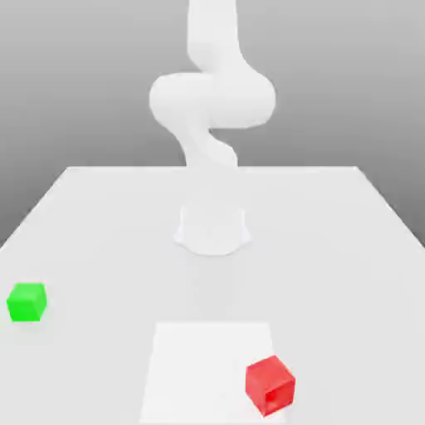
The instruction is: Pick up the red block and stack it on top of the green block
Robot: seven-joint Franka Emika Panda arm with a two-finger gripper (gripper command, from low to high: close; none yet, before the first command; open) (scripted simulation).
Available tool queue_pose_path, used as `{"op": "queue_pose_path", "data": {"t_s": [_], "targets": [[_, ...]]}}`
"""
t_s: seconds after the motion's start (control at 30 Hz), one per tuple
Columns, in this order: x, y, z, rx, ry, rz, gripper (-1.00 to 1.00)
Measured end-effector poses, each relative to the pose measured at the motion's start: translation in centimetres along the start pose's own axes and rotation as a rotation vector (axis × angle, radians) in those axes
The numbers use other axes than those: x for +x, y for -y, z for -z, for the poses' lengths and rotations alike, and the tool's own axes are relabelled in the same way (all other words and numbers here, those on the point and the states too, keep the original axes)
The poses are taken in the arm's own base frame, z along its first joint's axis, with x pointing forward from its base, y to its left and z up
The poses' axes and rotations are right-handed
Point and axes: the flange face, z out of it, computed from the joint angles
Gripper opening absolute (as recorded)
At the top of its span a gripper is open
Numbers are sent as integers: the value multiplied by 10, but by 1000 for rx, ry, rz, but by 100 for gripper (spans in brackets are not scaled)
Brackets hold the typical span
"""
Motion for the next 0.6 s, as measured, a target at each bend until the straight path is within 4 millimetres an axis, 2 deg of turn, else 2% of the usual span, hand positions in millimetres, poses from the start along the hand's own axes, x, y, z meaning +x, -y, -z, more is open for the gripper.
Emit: {"op": "queue_pose_path", "data": {"t_s": [0.13, 0.27, 0.43, 0.6], "targets": [[-15, 0, -84, -65, 107, 69, 0], [-42, -8, -162, -127, 211, 137, 0], [-88, -28, -250, -204, 338, 224, 0], [-146, -60, -325, -281, 464, 318, 0]]}}
